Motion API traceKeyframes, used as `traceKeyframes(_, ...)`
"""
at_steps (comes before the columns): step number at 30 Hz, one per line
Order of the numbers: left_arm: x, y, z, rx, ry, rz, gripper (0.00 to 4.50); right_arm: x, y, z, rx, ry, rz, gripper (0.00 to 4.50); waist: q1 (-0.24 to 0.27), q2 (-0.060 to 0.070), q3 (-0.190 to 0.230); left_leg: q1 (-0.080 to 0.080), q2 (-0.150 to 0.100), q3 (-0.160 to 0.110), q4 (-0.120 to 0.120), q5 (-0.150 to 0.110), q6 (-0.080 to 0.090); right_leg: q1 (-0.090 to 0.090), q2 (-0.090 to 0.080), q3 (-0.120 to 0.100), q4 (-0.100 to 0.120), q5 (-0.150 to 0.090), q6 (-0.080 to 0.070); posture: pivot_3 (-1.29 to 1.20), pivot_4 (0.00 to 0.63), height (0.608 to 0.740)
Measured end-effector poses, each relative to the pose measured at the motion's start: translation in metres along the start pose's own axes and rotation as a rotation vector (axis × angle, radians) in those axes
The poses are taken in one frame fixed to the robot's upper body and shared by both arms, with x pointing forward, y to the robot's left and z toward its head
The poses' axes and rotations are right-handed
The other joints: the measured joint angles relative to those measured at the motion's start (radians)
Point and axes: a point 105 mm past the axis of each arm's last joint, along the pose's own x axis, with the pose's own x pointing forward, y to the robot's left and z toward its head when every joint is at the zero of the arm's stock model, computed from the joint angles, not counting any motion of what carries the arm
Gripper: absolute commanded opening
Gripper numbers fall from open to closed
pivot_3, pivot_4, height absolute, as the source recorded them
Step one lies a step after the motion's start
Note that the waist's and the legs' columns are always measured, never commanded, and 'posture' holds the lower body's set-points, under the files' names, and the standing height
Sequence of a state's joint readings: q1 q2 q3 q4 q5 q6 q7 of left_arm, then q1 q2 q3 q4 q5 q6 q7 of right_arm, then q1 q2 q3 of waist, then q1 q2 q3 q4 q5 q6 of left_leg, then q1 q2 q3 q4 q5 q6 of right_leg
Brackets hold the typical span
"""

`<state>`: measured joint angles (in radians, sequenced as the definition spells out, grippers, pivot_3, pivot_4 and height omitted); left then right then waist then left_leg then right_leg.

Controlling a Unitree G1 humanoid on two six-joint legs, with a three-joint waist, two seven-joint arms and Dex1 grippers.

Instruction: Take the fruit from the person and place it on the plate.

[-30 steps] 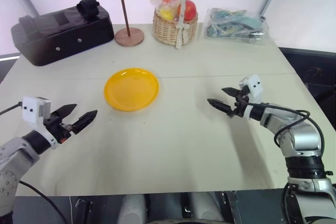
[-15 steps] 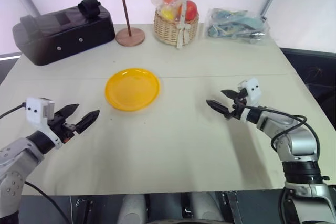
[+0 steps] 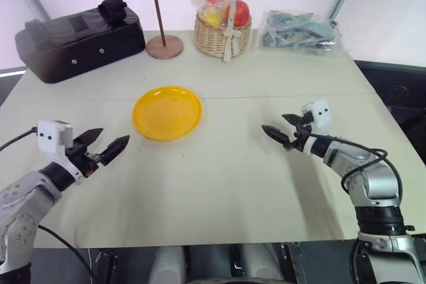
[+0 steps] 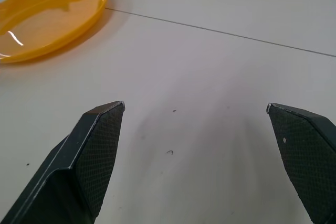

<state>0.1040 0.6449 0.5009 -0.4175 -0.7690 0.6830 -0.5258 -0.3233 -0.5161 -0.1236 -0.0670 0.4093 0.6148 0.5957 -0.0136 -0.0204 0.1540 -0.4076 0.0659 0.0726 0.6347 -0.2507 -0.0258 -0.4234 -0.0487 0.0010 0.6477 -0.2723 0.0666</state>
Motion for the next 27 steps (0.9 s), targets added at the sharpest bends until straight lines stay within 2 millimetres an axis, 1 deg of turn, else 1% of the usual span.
traceKeyframes(4, 0.0009, -0.0003, -0.0010, 0.004, 0.005, 0.000, 4.50, 0.0005, -0.0024, -0.0019, -0.006, 0.015, -0.029, 4.44, 0.000, 0.000, 0.000, 0.000, 0.000, 0.000, 0.000, 0.000, 0.000, 0.000, 0.000, 0.000, 0.000, 0.000, 0.000, 0.00, 0.150, 0.740)
traceKeyframes(27, 0.0020, 0.0018, 0.0013, 0.025, -0.004, 0.010, 4.50, 0.0056, 0.0028, 0.0010, -0.025, -0.006, -0.027, 4.44, 0.000, 0.000, 0.000, 0.000, 0.000, 0.000, 0.000, 0.000, 0.000, 0.000, 0.000, 0.000, 0.000, 0.000, 0.000, 0.00, 0.150, 0.740)
